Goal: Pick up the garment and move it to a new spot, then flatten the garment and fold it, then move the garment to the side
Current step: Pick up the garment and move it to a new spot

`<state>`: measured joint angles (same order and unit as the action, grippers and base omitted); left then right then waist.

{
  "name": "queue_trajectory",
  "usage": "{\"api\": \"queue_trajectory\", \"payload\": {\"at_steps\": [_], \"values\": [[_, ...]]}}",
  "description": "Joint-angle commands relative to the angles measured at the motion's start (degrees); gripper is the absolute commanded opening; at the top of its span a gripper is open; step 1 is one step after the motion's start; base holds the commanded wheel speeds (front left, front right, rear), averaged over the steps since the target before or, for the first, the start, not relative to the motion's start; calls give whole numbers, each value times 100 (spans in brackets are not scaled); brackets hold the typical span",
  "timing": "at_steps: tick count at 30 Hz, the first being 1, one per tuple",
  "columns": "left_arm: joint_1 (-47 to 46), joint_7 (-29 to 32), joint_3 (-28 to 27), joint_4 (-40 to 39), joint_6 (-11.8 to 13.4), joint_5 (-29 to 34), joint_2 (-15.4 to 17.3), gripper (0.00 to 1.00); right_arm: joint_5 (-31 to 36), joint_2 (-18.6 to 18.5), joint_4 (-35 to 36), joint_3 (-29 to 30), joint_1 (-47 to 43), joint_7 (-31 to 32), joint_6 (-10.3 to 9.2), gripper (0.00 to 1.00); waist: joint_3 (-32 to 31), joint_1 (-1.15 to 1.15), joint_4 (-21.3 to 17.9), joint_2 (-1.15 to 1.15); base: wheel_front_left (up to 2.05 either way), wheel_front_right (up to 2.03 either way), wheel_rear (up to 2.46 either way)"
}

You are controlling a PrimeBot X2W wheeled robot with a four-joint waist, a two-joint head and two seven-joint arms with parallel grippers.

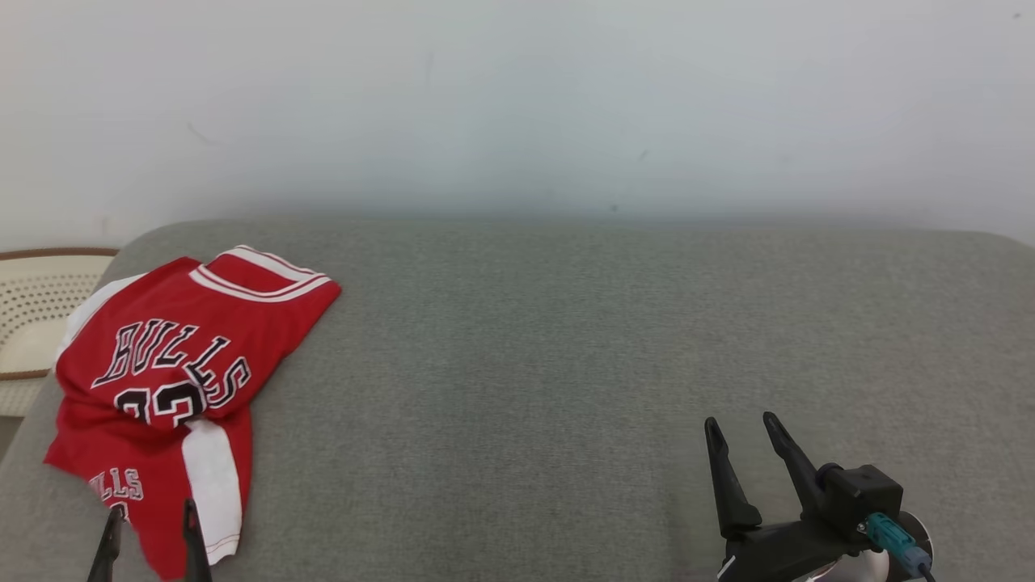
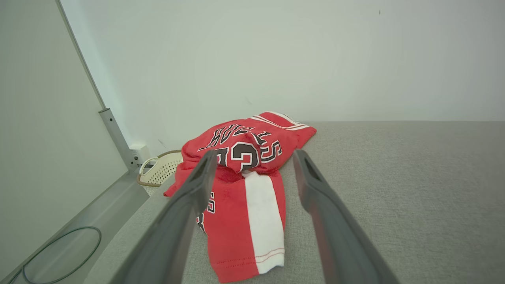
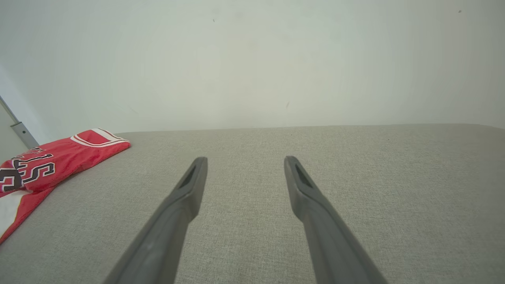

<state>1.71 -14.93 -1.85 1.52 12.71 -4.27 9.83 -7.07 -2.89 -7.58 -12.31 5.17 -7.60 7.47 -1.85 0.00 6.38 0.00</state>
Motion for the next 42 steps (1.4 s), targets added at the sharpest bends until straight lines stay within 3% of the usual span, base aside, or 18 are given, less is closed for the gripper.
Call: {"api": "queue_trajectory", "payload": {"at_steps": [1,29,42], "values": [[15,-14,-40,18,0,-30,48,100,-51,6,-18,-32,-56,-43,4,100,-20,0,206,0,0,0,0],[196,39,-155,30,45,-323,133,100,-287,5,-314,-450,63,-186,4,100,-100,0,1562,0,0,0,0],[266,89,-150,-65,122,-372,152,100,-359,5,-400,-543,118,-221,4,100,-115,0,1719,0,0,0,0]]}}
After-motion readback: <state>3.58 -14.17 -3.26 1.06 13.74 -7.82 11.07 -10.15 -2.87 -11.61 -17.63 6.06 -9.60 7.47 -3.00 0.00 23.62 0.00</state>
